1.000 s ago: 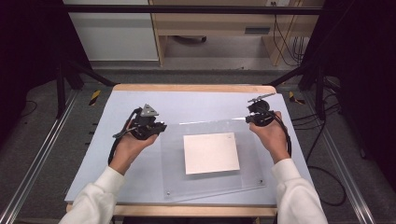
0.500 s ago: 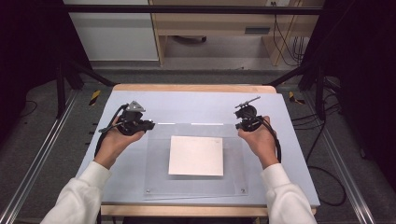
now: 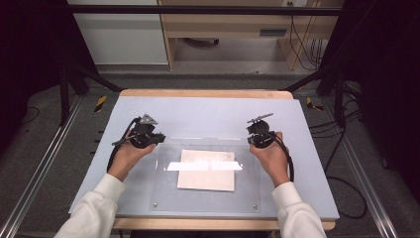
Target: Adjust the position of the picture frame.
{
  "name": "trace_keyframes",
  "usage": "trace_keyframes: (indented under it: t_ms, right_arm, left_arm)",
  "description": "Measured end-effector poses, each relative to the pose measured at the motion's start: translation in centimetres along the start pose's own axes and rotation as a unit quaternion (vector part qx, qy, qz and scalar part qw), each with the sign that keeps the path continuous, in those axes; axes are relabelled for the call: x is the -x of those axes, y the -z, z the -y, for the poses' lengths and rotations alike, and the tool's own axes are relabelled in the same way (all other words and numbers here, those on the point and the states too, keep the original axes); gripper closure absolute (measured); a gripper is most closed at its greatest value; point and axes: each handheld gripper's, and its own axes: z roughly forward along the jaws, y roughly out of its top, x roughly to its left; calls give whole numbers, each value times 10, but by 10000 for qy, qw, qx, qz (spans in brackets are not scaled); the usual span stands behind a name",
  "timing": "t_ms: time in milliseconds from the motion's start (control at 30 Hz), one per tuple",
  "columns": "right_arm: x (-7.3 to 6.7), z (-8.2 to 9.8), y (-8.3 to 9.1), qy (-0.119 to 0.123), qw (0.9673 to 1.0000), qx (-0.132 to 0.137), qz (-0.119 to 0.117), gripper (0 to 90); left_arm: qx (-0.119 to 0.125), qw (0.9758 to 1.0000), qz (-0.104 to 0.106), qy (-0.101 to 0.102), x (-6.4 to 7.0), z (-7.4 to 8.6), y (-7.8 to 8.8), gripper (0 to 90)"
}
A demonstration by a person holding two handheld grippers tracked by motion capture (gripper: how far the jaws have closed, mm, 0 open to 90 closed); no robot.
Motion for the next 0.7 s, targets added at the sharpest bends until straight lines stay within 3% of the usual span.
trace_keyframes:
  t_ms: [200, 533, 700]
  right_arm:
    - [1, 6, -11, -106, 9999, 70, -55, 857]
    - [2, 10, -21, -177, 9997, 88, -106, 856]
    - [3, 12, -23, -185, 9997, 72, -115, 856]
  left_arm:
    - [-76, 9999, -117, -50, 1, 6, -9, 846]
    - [-21, 9998, -141, 153, 1, 12, -18, 848]
    - [-100, 9998, -123, 143, 0, 12, -21, 848]
